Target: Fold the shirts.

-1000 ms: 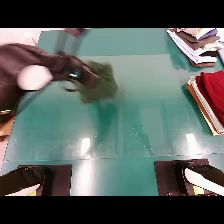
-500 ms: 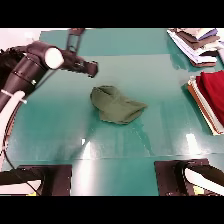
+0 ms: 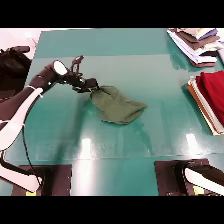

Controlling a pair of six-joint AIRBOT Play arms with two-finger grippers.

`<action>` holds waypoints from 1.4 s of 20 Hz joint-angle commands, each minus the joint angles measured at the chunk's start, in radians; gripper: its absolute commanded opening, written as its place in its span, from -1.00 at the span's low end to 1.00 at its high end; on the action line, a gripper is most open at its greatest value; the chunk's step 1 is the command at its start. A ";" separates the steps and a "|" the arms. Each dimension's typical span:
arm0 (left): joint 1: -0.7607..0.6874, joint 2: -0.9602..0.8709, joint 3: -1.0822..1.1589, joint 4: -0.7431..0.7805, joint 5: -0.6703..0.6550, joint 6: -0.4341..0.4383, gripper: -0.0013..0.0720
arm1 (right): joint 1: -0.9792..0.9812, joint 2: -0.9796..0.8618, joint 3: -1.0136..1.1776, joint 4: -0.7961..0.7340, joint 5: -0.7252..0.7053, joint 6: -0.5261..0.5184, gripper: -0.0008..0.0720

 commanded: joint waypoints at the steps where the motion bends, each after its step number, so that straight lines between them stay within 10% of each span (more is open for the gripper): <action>1: -0.019 -0.041 -0.005 0.014 0.057 -0.023 0.33 | -0.055 0.017 -0.126 0.002 0.082 0.021 -0.92; 3: -0.013 -0.040 0.016 0.026 0.027 -0.015 -0.86 | -0.122 0.041 -0.302 0.001 0.120 0.021 -0.92; 5: -0.013 -0.040 0.066 0.033 -0.017 0.010 -0.88 | -0.179 0.043 -0.510 0.002 0.165 0.023 -0.91; 7: -0.013 -0.040 0.118 0.033 -0.050 0.040 -0.88 | -0.212 0.034 -0.743 0.025 0.129 0.030 0.16; 8: -0.013 -0.040 0.136 0.033 -0.055 0.040 -0.88 | -0.216 0.017 -0.856 0.080 0.098 0.030 0.36; 16: -0.013 -0.040 0.146 0.032 -0.065 0.040 -0.88 | 0.042 -0.212 -1.124 0.513 -0.224 -0.095 0.36; 21: -0.013 -0.039 0.146 0.032 -0.063 0.040 -0.88 | 0.143 -0.310 -1.010 0.491 -0.273 -0.095 0.21; 23: -0.013 -0.027 0.149 0.032 -0.059 0.040 -0.89 | 0.159 -0.320 -0.992 0.458 -0.275 -0.098 -0.81; 24: -0.013 -0.013 0.157 0.033 -0.053 0.041 -0.89 | 0.166 -0.312 -0.983 0.439 -0.275 -0.106 -0.92; 28: -0.013 0.166 0.256 0.097 -0.054 0.107 -0.89 | 0.130 -0.126 -0.872 0.357 -0.201 -0.114 -0.92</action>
